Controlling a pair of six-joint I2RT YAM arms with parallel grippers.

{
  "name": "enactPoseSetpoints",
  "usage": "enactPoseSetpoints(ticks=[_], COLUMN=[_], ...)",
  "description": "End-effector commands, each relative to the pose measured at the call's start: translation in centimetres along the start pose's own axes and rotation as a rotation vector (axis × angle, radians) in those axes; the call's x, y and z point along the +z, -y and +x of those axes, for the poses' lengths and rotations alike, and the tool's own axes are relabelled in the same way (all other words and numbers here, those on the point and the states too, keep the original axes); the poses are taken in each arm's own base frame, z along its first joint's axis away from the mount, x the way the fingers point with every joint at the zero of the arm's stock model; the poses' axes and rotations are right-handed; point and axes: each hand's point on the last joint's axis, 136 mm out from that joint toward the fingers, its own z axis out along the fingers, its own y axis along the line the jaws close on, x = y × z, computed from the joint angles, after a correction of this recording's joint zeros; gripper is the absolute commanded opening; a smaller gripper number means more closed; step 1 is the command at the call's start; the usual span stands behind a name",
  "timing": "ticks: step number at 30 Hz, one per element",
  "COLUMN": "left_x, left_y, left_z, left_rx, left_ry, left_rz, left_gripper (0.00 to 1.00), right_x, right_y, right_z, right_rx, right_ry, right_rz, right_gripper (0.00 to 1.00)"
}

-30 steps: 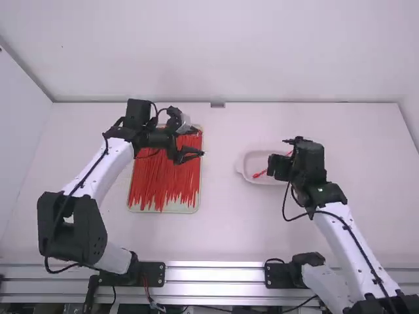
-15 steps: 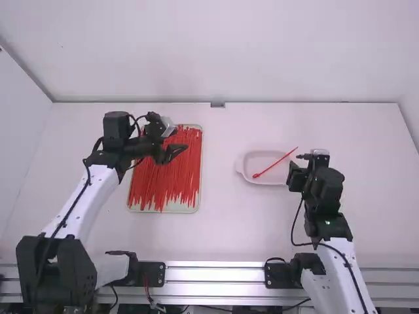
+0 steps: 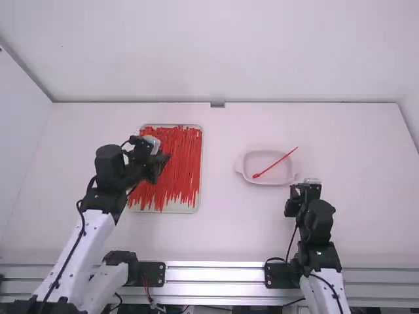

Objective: Fasten the cable tie

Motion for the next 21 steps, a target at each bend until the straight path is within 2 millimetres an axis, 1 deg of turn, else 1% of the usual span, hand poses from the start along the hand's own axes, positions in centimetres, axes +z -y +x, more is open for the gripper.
enactPoseSetpoints(ticks=[1,3,5,7,9,10,12,14,18,21], left_x=[-0.8,-1.3,-1.9,-2.3,-2.8,-2.9,-3.4,-3.8,-4.5,-4.8], left_y=[-1.2,-1.6,-2.1,-2.4,-2.9,-3.0,-3.5,-4.0,-4.8,-5.0], left_z=[1.3,2.4,3.9,4.8,6.4,6.5,8.1,9.2,11.5,12.7], left_rx=[-0.111,-0.146,-0.146,-0.146,-0.146,-0.146,-0.145,-0.145,-0.145,-0.145], left_ry=[0.001,-0.001,-0.005,-0.007,-0.011,-0.012,-0.016,-0.019,-0.025,-0.026], left_rz=[-0.109,-0.153,-0.207,-0.243,-0.300,-0.306,-0.360,-0.402,-0.481,-0.507], left_gripper=[0.25,0.21,0.15,0.12,0.06,0.05,0.00,0.00,0.00,0.00], right_x=[0.1,-0.1,-0.4,-0.6,-1.0,-1.0,-1.4,-1.7,-2.2,-2.6], right_y=[0.0,0.0,-0.1,-0.1,-0.1,-0.1,-0.1,-0.1,-0.1,-0.1], right_z=[1.1,0.3,-0.6,-1.2,-2.0,-2.1,-2.9,-3.5,-4.5,-5.1], right_rx=[-0.001,-0.002,-0.002,-0.003,-0.003,-0.003,-0.004,-0.004,-0.005,-0.006], right_ry=[0.005,0.040,0.082,0.109,0.150,0.154,0.192,0.220,0.272,0.302], right_rz=[-0.001,-0.001,-0.001,-0.001,-0.001,-0.001,-0.001,-0.001,-0.001,-0.001], right_gripper=[0.22,0.18,0.14,0.11,0.07,0.07,0.03,0.00,0.00,0.00])
